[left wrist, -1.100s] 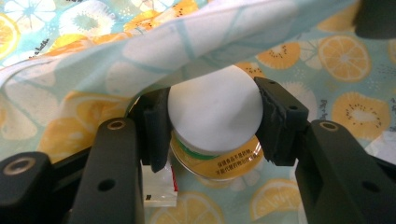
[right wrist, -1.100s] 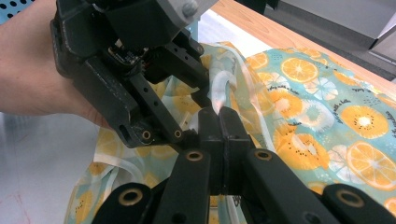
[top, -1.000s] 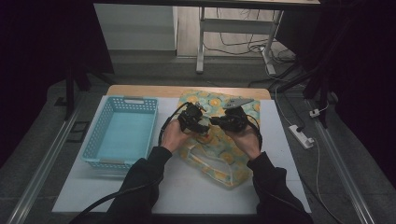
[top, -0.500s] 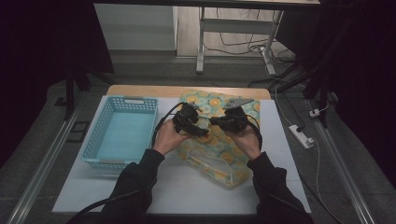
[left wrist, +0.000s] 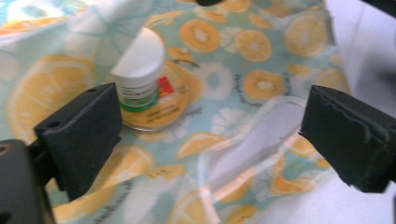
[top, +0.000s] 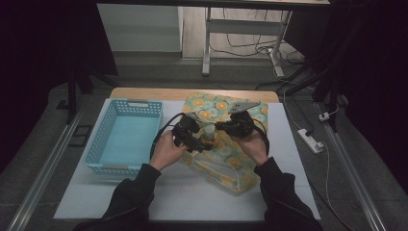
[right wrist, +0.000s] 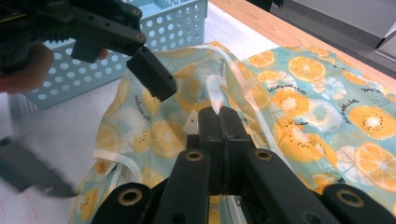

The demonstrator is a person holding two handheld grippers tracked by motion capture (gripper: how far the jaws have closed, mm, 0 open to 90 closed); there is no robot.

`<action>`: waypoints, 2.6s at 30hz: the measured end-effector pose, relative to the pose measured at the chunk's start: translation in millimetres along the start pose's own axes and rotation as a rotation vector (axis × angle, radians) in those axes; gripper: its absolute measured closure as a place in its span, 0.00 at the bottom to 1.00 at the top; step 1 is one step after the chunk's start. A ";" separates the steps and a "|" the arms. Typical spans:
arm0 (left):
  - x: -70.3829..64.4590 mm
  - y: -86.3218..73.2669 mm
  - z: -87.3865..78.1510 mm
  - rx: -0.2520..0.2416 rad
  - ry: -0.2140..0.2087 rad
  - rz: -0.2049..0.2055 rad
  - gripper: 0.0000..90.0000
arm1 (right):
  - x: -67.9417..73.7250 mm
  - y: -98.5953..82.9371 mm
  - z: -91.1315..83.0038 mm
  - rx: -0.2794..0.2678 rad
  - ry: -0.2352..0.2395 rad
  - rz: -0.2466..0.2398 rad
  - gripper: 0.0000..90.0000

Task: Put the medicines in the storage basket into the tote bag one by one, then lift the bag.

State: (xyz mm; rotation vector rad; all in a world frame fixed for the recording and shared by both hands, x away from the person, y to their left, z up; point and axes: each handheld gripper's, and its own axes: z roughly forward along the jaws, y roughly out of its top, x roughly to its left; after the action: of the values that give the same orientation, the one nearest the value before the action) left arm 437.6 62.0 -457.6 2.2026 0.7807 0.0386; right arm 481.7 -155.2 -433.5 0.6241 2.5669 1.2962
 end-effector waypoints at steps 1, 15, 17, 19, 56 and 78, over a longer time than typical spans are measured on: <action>-1.4 -1.5 0.4 0.000 -0.003 0.006 0.04 | 0.2 -0.1 0.2 0.001 0.002 -0.001 1.00; -11.1 -17.2 21.2 0.058 0.014 0.047 0.01 | 1.8 -0.7 1.7 0.009 0.005 -0.005 1.00; -11.0 -17.8 24.0 0.061 0.018 0.040 0.01 | 2.3 -0.7 2.0 0.010 0.006 -0.007 1.00; -10.3 -18.6 27.1 0.070 0.023 0.036 0.02 | 2.6 -0.8 2.2 0.009 0.008 -0.007 1.00; -0.8 -37.9 54.0 0.192 0.143 0.062 0.66 | 2.4 -1.4 2.9 0.016 0.012 -0.007 1.00; -7.7 -29.4 41.9 0.168 0.142 -0.011 0.99 | 1.5 -1.2 2.5 0.026 0.032 -0.006 1.00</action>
State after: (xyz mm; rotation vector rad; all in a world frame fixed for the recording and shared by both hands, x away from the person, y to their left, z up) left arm 427.2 44.6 -505.2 2.3743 0.9029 0.1296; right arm 480.9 -153.4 -435.9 0.6057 2.6130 1.2828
